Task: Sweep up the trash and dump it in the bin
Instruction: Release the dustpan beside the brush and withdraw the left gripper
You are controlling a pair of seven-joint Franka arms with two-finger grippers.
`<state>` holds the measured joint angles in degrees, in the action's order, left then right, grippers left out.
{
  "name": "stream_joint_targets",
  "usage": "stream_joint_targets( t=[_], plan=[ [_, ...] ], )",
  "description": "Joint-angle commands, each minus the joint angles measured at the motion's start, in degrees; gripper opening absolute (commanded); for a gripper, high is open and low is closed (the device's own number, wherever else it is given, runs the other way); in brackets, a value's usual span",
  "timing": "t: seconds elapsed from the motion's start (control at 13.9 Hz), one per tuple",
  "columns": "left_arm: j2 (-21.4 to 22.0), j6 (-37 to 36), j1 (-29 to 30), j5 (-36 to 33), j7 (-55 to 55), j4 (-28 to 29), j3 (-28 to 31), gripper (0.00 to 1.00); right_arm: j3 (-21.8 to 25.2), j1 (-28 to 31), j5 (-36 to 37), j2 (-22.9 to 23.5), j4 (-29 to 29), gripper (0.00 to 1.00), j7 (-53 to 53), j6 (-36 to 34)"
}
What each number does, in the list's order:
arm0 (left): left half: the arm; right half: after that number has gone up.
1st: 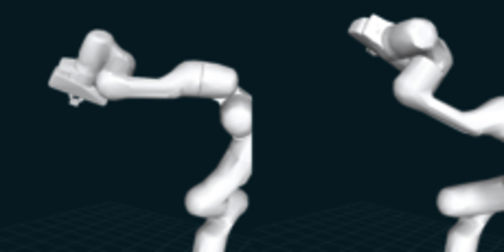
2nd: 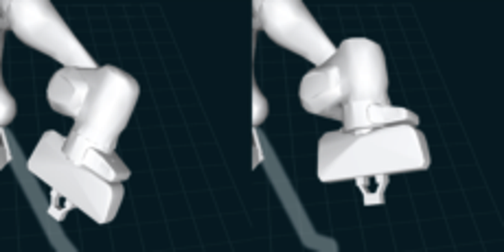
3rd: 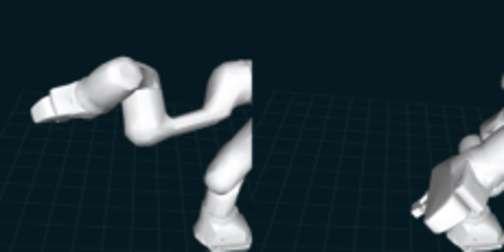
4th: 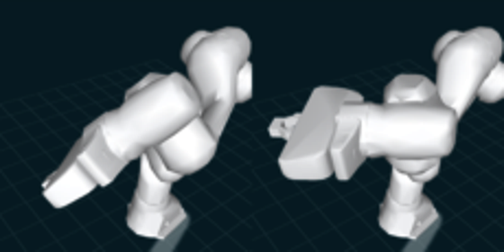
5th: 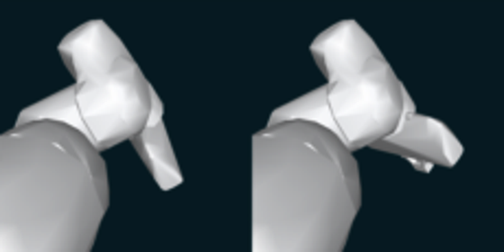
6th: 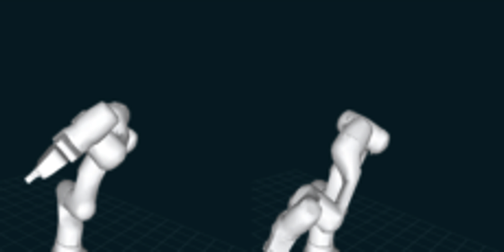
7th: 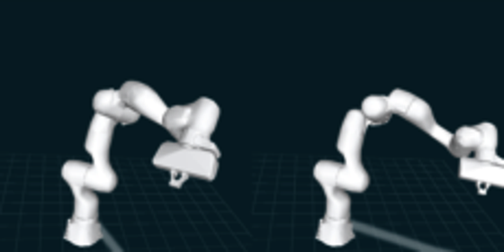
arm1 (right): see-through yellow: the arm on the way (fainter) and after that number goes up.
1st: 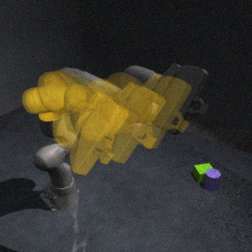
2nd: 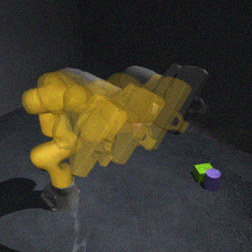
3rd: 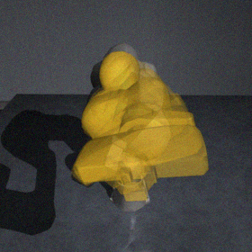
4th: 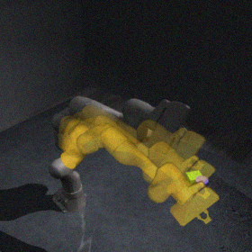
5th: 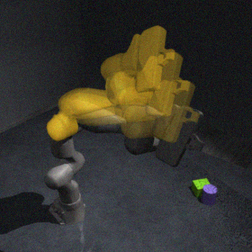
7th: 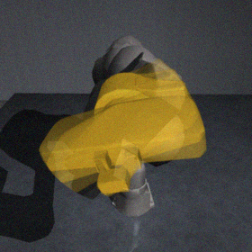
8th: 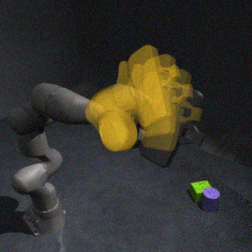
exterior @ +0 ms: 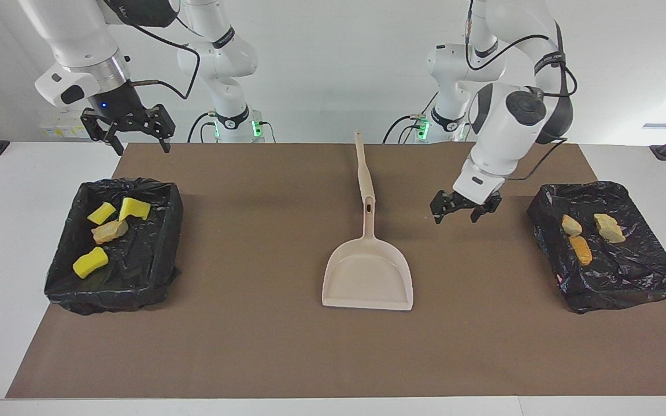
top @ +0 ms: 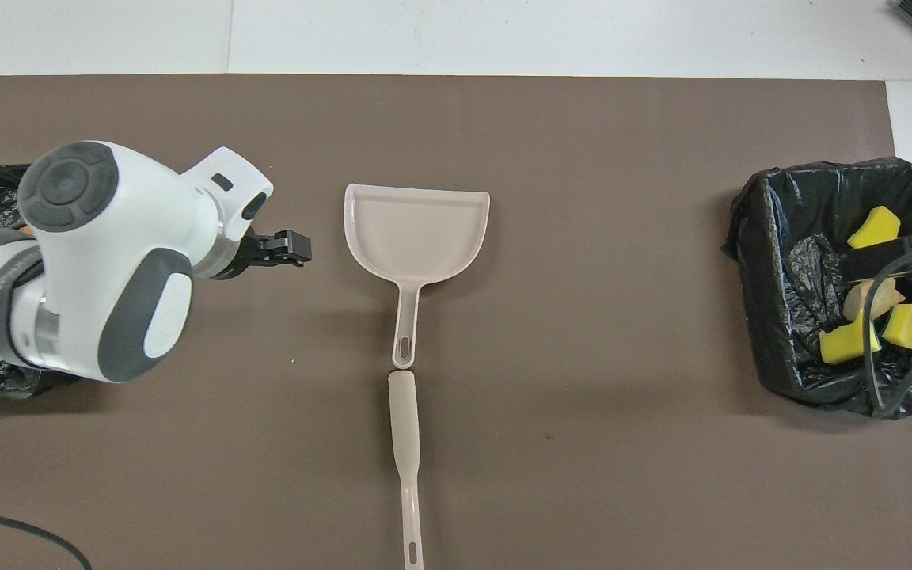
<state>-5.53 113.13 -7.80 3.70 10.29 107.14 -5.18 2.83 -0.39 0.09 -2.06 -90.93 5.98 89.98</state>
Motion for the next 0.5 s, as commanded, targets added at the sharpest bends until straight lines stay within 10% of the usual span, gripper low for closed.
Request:
stream_joint_targets(
  t=[0.0,0.43],
  plan=[
    [3.85,-4.05,5.24,0.43,-7.37,0.61,-0.62,1.00,-0.02,0.13,-1.23,-0.41,-0.56,1.00,-1.32,-0.16],
    [5.35,-20.12,7.36,-3.87,-8.88,-10.63,-0.62,1.00,-0.02,0.13,-1.23,-0.41,-0.56,1.00,-1.32,-0.16]
  ],
)
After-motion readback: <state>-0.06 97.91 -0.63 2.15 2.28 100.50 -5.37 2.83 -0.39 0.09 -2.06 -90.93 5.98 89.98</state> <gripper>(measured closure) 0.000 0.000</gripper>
